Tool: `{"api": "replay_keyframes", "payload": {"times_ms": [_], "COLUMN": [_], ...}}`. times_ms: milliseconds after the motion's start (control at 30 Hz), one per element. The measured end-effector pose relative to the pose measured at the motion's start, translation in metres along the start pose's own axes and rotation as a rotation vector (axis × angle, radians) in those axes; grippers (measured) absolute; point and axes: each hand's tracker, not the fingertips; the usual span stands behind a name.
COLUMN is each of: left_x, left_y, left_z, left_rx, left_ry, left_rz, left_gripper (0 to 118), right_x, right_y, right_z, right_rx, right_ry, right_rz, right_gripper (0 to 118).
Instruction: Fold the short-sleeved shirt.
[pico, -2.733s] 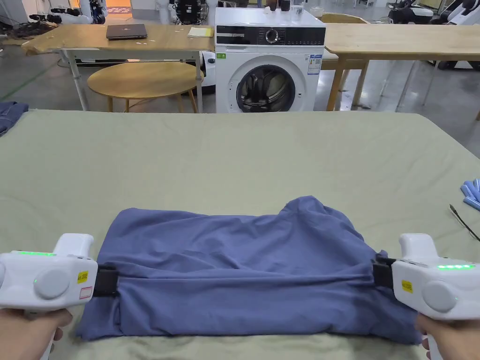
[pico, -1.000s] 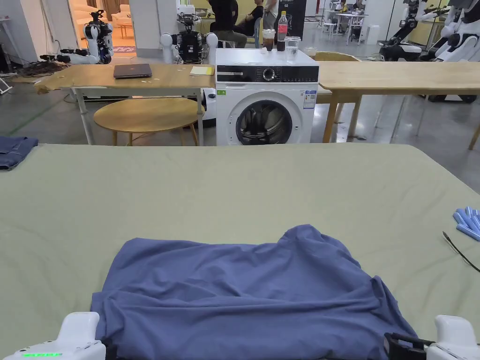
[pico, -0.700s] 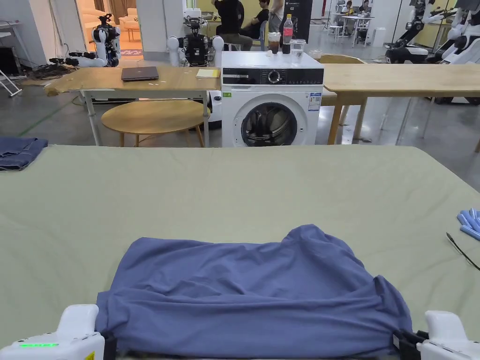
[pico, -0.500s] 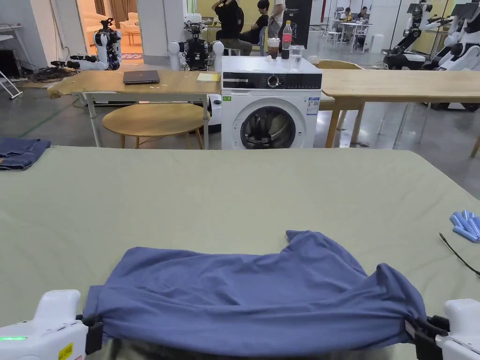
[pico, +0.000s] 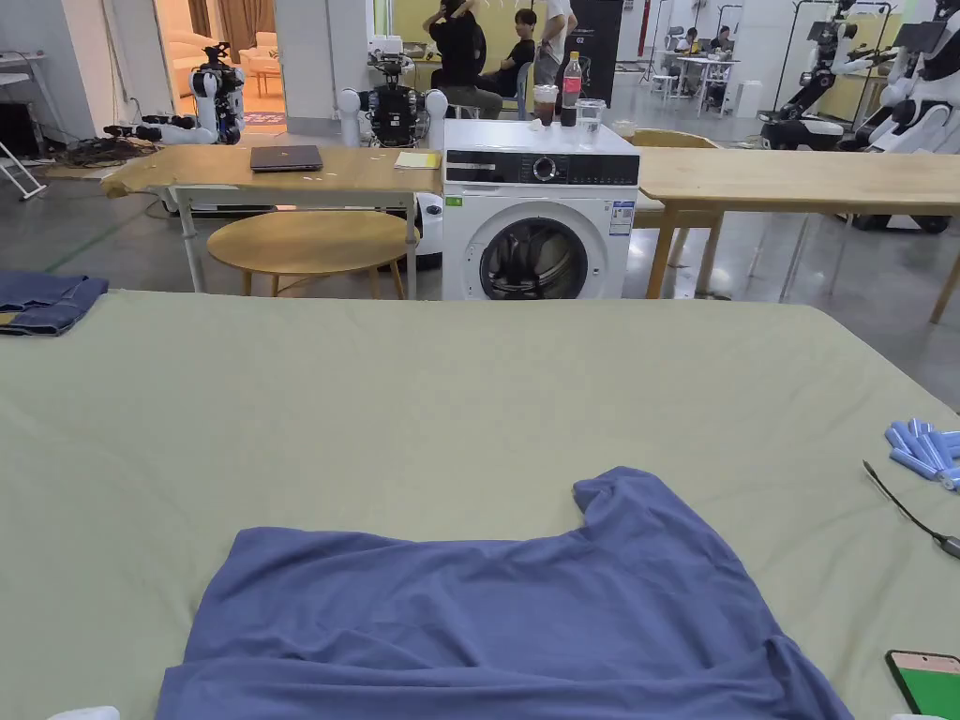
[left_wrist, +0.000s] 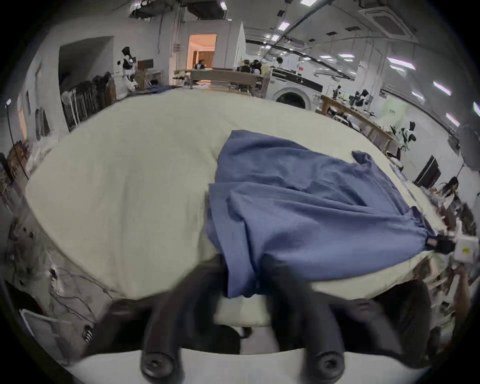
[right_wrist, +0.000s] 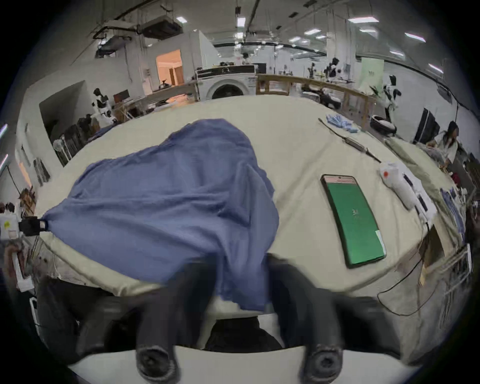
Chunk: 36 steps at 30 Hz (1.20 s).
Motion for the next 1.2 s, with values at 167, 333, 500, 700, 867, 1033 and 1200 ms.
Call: {"api": "replay_keyframes", "payload": {"times_ms": [167, 333, 500, 700, 867, 1033, 1200], "left_x": [0.019, 0.060, 0.083, 0.072, 0.054, 0.032, 0.020], "left_y": [0.028, 0.061, 0.075, 0.078, 0.107, 0.159, 0.203], "left_z": [0.044, 0.058, 0.042, 0.007, -0.043, -0.111, -0.188], "left_rx": [0.219, 0.409, 0.392, 0.282, 0.167, 0.099, 0.008], "left_ry": [0.052, 0.005, -0.020, -0.032, -0.017, 0.024, 0.109], "left_rz": [-0.135, -0.166, -0.181, -0.186, -0.179, -0.179, -0.187], "left_gripper": [108, 108, 0, 0, 0, 31, 114], "right_x": [-0.016, -0.064, -0.098, -0.103, -0.096, -0.087, -0.077], "right_y": [0.032, 0.065, 0.077, 0.075, 0.083, 0.097, 0.114], "right_z": [0.044, 0.068, 0.062, 0.040, 0.017, -0.009, -0.039], "right_rx": [0.199, 0.455, 0.539, 0.512, 0.460, 0.405, 0.350], "right_ry": [-0.014, 0.027, 0.014, 0.027, 0.020, 0.001, -0.014], "right_rz": [0.045, 0.074, 0.091, 0.107, 0.103, 0.121, 0.122], "right_gripper": [116, 115, 0, 0, 0, 0, 0]}}
